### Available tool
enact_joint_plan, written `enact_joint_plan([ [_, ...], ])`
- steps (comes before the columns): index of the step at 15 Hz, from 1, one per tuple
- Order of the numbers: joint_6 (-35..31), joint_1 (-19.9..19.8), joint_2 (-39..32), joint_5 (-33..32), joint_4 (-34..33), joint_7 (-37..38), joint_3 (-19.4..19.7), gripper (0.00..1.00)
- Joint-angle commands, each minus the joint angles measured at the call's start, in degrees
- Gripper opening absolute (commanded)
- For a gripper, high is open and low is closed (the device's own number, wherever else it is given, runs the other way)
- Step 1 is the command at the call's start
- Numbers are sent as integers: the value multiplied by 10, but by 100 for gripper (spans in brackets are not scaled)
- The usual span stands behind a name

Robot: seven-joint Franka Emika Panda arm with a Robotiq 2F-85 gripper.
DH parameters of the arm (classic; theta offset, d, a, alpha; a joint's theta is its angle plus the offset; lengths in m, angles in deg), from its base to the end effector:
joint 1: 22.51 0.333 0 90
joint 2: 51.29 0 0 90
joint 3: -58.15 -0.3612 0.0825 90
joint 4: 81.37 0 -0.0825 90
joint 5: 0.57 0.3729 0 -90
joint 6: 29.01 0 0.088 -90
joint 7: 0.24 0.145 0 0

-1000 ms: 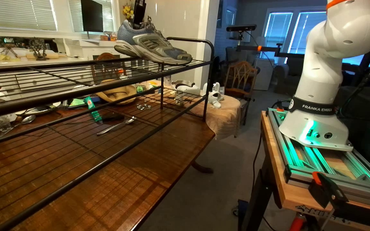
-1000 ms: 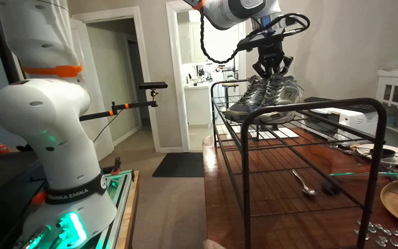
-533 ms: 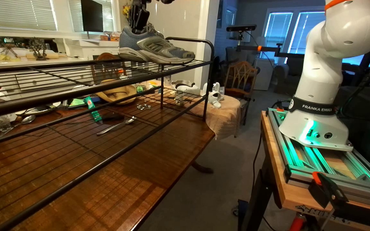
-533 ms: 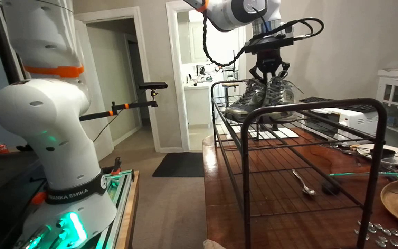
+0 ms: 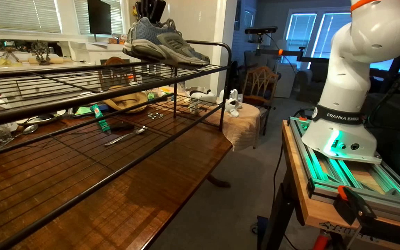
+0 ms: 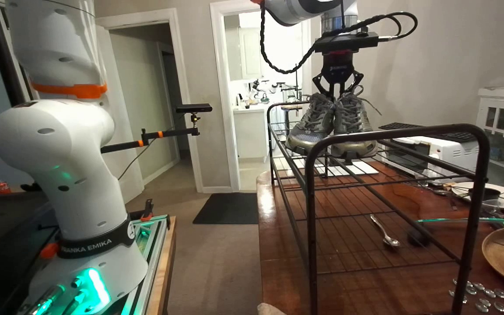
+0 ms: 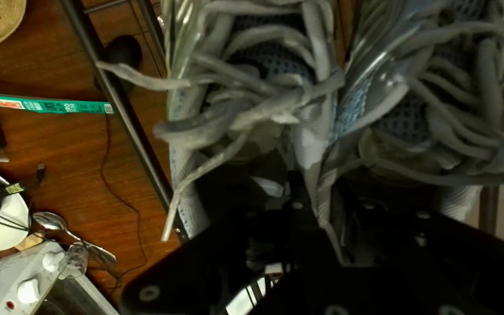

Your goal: Rotate the sneakers on the topmost shelf.

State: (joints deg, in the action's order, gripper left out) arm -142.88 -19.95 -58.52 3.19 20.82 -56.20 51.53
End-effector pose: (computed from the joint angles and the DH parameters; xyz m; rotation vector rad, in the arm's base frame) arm 0.5970 0.0999 0.4978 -2.6332 -1.6348 -0.1580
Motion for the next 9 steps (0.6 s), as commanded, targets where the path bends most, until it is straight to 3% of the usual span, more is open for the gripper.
enact_joint_plan([
  [1,40,4,-13,-25,-33,-48,0,4],
  [9,55,14,-10,-24,-16,-154,-14,4],
])
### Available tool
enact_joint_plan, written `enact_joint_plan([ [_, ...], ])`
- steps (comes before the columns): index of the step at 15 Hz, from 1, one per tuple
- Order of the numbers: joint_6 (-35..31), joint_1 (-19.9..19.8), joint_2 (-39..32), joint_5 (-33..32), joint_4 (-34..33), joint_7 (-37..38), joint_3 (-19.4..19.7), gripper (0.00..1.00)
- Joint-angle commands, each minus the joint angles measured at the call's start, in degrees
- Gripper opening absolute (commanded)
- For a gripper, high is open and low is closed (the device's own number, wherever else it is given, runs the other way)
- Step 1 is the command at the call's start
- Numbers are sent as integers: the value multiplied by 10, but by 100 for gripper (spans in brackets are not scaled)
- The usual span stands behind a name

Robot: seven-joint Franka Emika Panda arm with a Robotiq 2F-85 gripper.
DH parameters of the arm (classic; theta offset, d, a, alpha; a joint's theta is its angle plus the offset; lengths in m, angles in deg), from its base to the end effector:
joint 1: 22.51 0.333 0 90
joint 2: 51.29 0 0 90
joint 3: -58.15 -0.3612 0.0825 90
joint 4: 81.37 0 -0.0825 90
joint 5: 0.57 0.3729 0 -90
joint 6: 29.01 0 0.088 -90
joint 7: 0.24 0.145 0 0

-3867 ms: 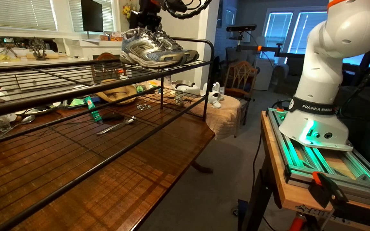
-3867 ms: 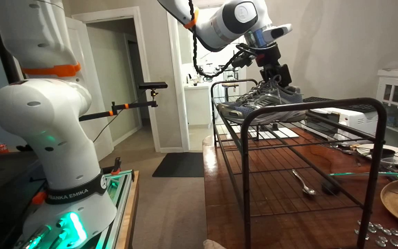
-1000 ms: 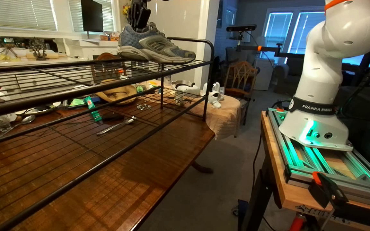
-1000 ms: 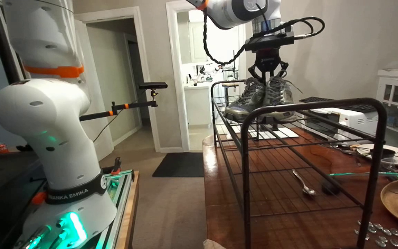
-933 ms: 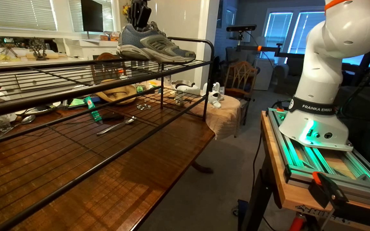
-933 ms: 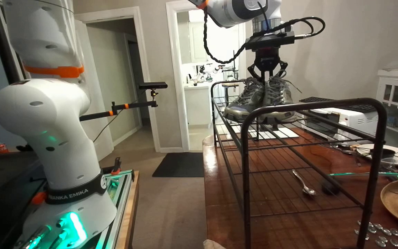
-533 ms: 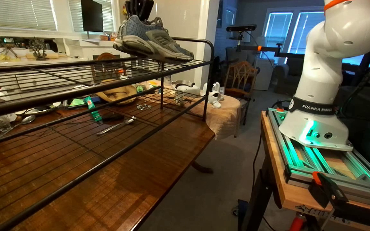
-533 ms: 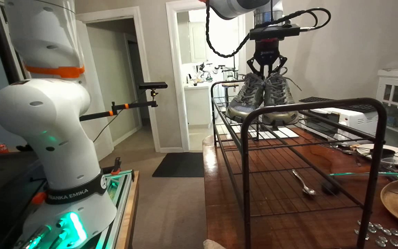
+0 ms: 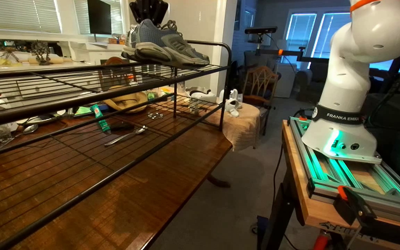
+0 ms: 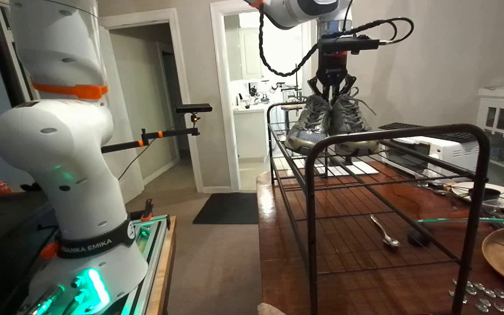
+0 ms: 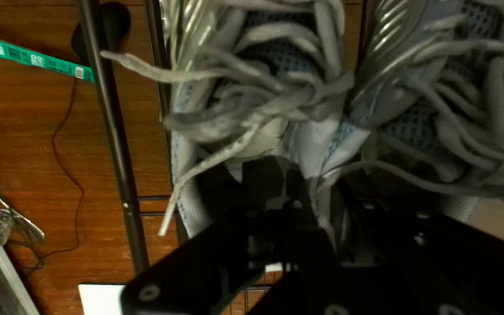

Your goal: Rotate the sneakers on the topmost shelf.

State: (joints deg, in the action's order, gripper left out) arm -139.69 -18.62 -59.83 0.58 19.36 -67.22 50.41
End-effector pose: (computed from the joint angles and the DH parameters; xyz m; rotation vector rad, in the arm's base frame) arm 0.5938 0.1202 0.4908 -2.4216 -1.9651 -0.0639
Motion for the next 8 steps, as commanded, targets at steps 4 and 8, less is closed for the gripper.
enact_joint_plan([
  [4,48,1,9,24,1,-85,-8,4],
  [8,58,-2,15,41,15,-125,-8,4],
])
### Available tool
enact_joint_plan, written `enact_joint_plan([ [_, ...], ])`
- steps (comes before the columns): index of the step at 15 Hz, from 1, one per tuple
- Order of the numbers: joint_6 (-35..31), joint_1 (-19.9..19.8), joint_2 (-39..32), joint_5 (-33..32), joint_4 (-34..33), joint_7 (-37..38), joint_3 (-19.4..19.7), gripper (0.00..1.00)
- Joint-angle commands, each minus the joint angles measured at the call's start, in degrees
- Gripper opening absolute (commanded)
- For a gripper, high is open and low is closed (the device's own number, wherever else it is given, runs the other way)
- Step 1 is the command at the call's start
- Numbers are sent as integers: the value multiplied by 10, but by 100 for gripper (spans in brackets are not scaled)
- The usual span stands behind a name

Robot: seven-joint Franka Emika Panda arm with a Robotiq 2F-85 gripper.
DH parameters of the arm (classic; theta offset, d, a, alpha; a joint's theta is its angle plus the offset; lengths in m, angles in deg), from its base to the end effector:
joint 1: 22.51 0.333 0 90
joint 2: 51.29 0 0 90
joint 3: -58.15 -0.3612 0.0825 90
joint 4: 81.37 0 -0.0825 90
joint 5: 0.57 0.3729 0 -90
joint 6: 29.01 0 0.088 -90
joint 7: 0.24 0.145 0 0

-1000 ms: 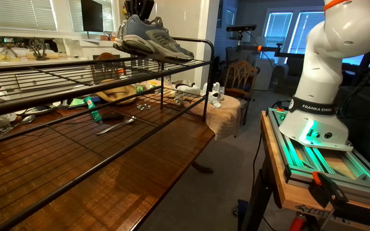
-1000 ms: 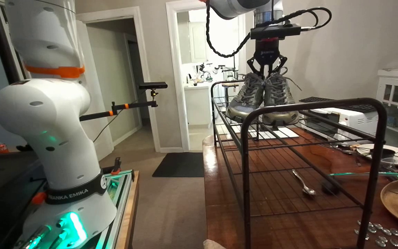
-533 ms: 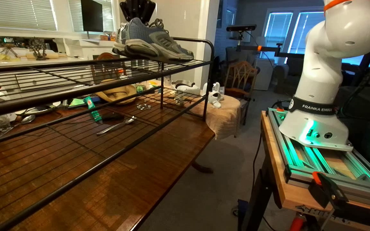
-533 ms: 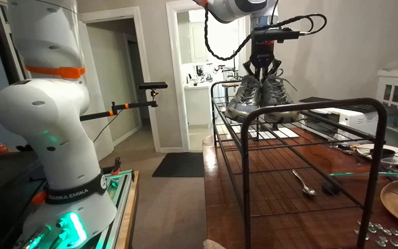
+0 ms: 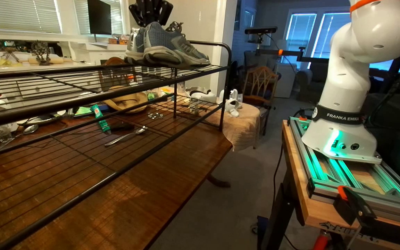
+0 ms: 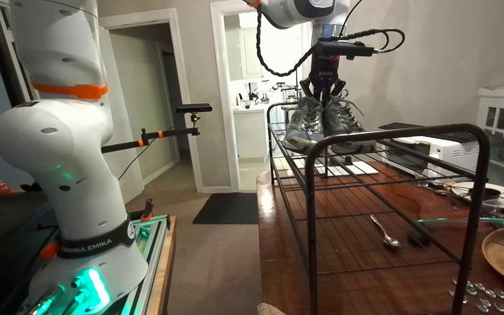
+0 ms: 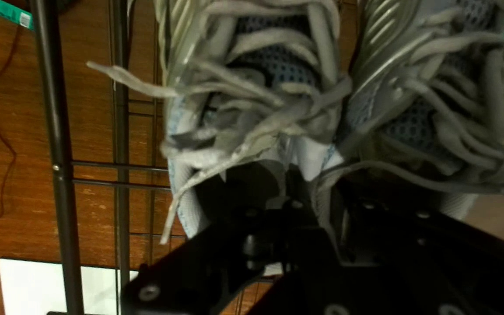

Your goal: Rotate the sneakers on the topmost shelf.

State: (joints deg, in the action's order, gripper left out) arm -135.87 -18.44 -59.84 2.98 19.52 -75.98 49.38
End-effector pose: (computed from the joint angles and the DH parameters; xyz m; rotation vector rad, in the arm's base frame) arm 0.5801 0.1349 0.4841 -2.2044 -2.1069 -0.0084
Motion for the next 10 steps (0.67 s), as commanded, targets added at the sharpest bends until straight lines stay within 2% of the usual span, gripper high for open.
enact_joint_plan([
  [1,18,-3,19,15,18,-44,3,4],
  [10,-7,4,46,25,65,-72,0,4],
])
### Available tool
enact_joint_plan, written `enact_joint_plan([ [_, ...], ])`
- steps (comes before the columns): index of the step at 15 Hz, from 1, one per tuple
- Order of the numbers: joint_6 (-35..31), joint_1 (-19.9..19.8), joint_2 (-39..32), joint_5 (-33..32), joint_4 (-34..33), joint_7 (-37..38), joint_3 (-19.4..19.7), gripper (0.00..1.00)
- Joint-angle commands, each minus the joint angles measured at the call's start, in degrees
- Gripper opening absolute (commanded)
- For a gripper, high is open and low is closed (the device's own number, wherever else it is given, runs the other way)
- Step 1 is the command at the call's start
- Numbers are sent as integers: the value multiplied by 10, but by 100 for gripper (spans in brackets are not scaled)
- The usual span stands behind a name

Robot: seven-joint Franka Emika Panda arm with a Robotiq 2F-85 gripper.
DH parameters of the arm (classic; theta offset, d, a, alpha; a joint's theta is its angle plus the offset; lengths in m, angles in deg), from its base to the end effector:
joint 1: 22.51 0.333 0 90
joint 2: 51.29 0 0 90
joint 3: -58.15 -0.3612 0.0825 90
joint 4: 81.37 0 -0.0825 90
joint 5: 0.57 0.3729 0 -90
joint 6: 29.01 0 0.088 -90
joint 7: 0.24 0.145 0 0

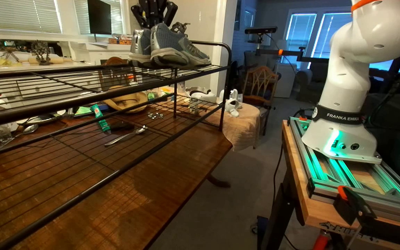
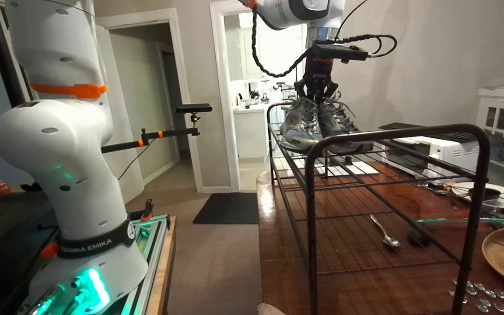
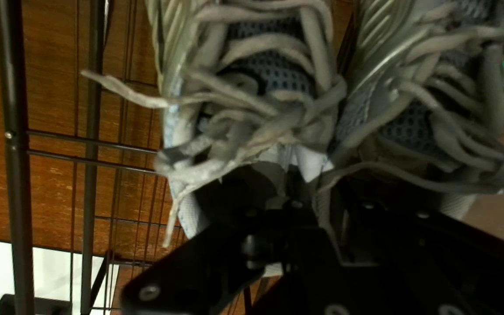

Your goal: Rotate the sneakers on the topmost shelf.

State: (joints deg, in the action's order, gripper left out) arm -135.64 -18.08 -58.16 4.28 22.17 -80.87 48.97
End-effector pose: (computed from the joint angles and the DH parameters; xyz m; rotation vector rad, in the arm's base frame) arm 0.5638 0.1428 0.4800 -2.0872 -2.1868 -0.0015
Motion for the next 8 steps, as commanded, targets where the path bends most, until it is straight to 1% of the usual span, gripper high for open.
enact_joint_plan([
  [1,-15,1,32,13,44,-26,5,4],
  [8,-52,5,46,17,74,-32,7,4],
])
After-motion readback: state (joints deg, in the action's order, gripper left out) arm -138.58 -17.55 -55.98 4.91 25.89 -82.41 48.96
